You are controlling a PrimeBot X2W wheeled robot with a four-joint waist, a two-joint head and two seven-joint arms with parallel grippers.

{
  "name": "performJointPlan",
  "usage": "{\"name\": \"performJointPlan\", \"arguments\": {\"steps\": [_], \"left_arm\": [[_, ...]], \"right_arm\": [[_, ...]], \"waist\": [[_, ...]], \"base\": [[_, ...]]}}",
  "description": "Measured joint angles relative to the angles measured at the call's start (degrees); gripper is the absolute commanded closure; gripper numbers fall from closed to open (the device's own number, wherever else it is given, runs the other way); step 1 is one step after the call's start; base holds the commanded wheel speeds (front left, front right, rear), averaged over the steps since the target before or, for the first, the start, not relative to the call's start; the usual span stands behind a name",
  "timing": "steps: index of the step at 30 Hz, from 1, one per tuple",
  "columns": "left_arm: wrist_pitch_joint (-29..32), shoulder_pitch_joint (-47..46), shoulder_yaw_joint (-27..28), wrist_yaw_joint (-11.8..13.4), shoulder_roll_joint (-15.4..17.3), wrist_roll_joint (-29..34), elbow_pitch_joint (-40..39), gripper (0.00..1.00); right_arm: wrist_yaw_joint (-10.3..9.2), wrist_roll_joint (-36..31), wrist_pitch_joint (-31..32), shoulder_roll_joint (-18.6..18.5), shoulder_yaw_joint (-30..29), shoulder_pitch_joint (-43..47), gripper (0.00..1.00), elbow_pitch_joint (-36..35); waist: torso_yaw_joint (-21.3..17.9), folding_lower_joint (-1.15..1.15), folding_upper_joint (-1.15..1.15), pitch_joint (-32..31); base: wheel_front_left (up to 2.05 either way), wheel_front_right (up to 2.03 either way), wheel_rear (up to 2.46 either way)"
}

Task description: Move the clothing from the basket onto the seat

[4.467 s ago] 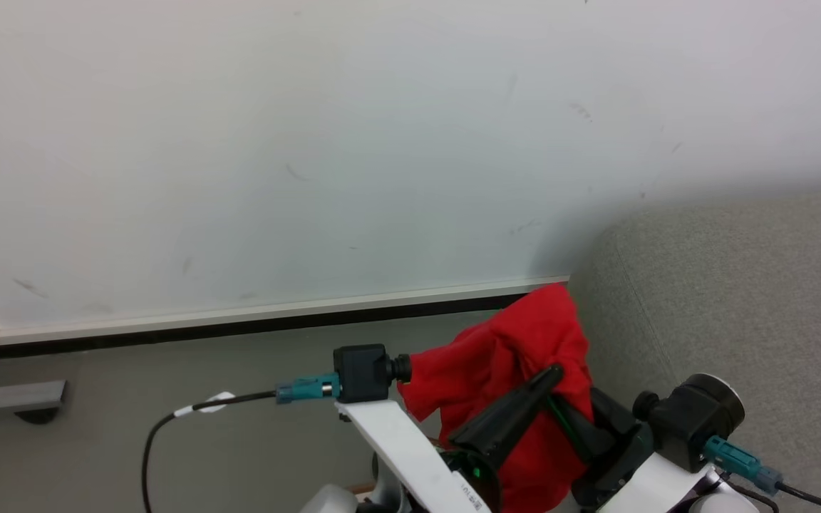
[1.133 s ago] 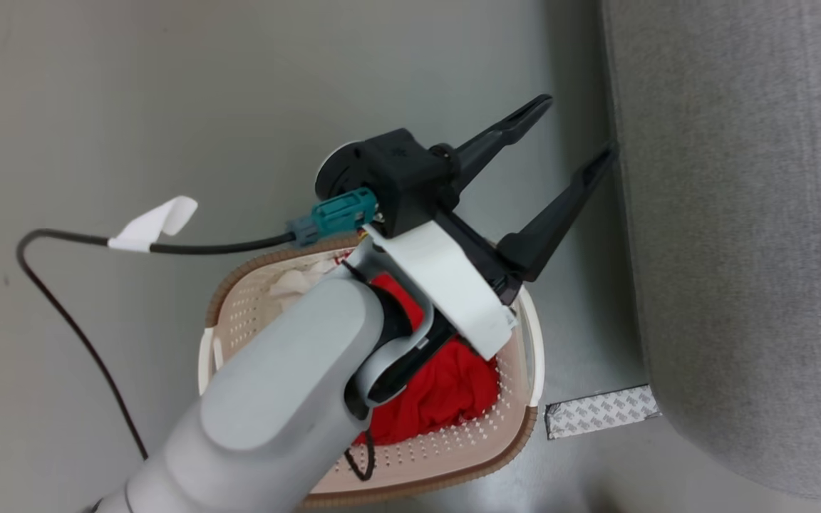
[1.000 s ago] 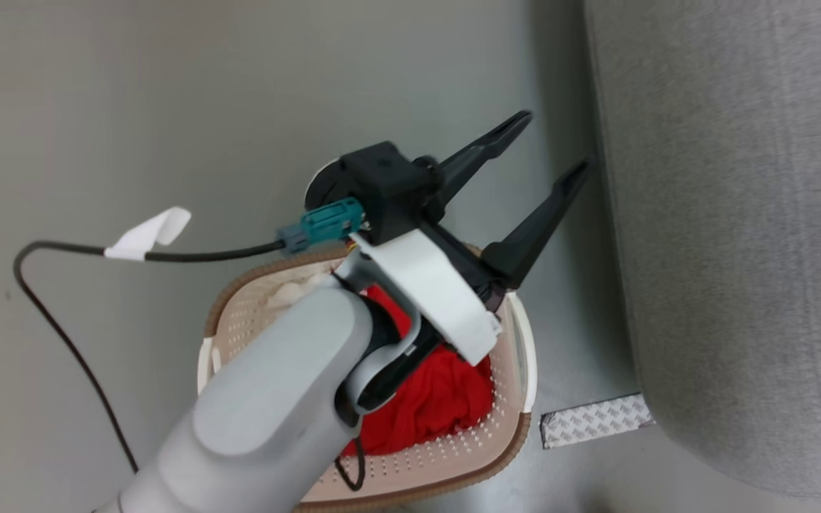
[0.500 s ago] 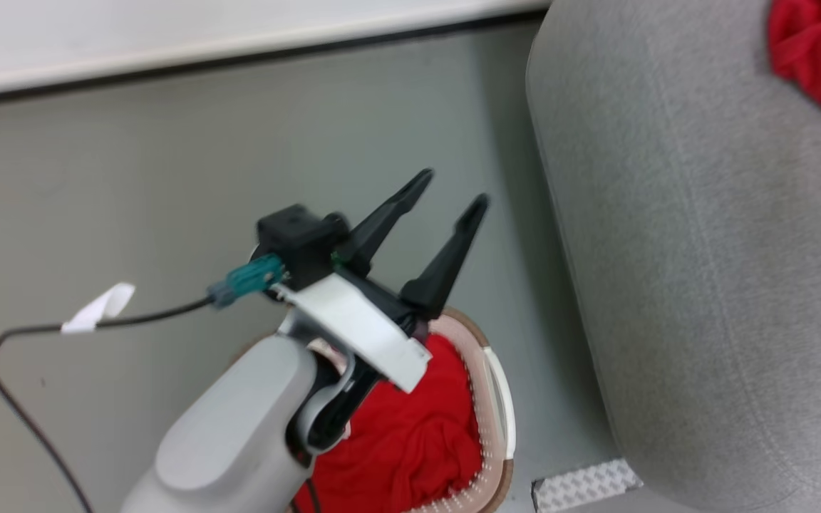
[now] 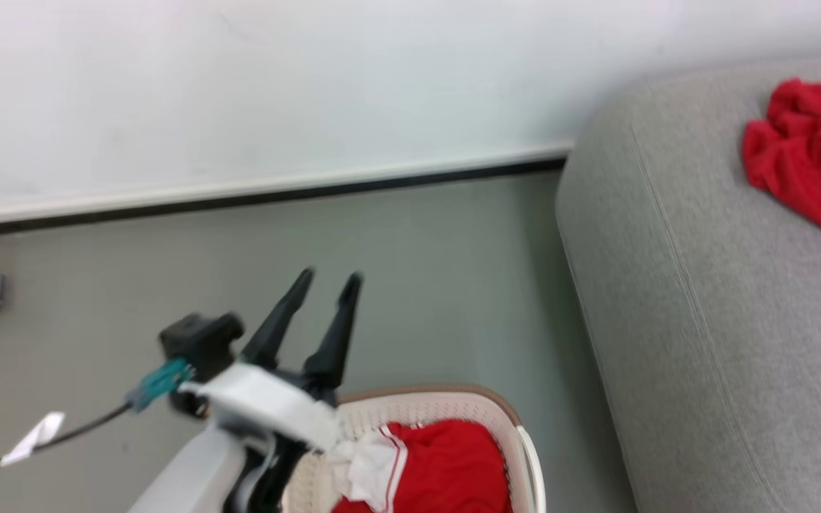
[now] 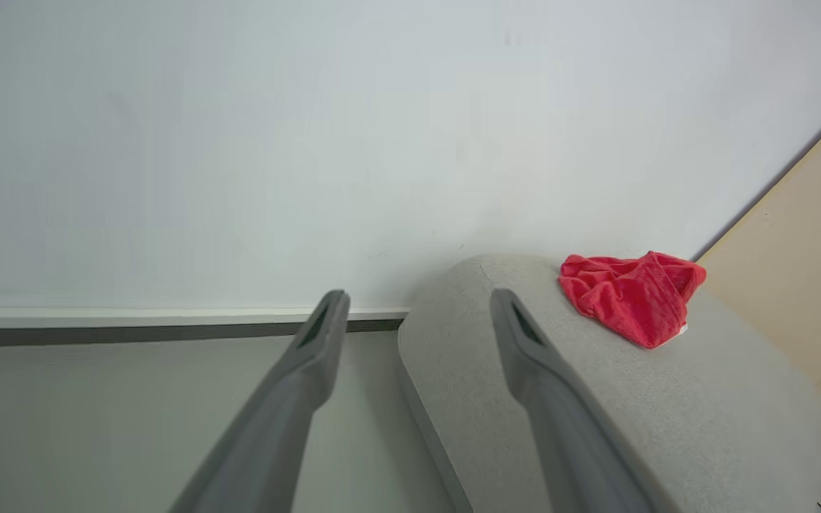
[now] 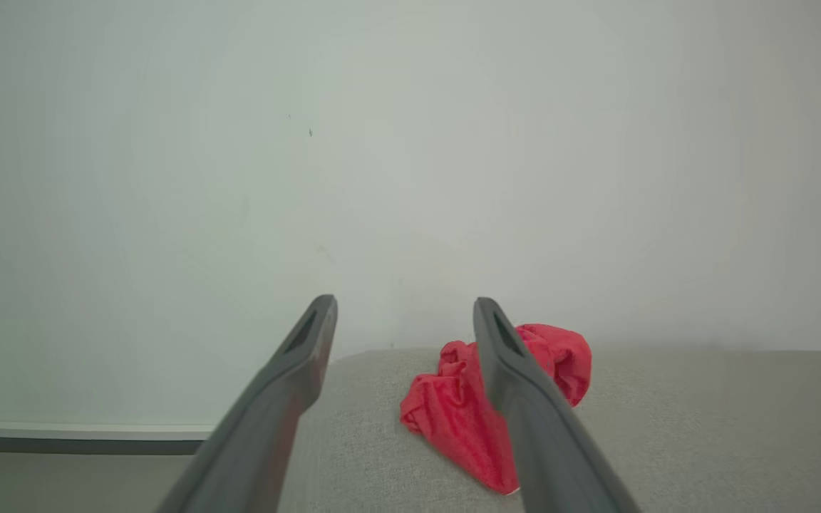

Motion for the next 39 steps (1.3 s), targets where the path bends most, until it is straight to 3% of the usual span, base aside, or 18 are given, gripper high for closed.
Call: {"name": "performJointPlan", "arguments": {"steps": [8, 15, 26, 39], "left_arm": [[-0.8, 11.2, 7.5, 2.1, 1.8, 1.2, 1.2, 0.00], [-0.9, 20.7, 16.4, 2.5, 0.0, 7.3, -0.3, 0.00], [-0.9, 29.0, 26.7, 0.0, -4.6, 16.6, -3.5, 0.00], [-0.9, 30.9, 30.7, -3.7, -8.4, 21.5, -3.2, 0.00]], "right_arm": [[0.00, -1.6, -2.8, 7.3, 1.1, 12.7, 0.00, -5.5], [0.00, -3.1, -6.1, 9.7, 1.5, 20.7, 0.00, -3.5], [0.00, -4.8, -8.1, 11.4, 2.9, 24.8, 0.00, 0.3], [0.00, -5.5, -8.4, 11.7, 4.1, 24.7, 0.00, 2.5]], "waist": [[3.6, 0.00, 0.00, -6.8], [6.1, 0.01, 0.00, -11.4], [6.6, 0.02, 0.00, -15.4], [7.0, 0.02, 0.00, -16.1]], "base": [[0.00, 0.00, 0.00], [0.00, 0.00, 0.00], [0.00, 0.00, 0.00], [0.00, 0.00, 0.00]]}}
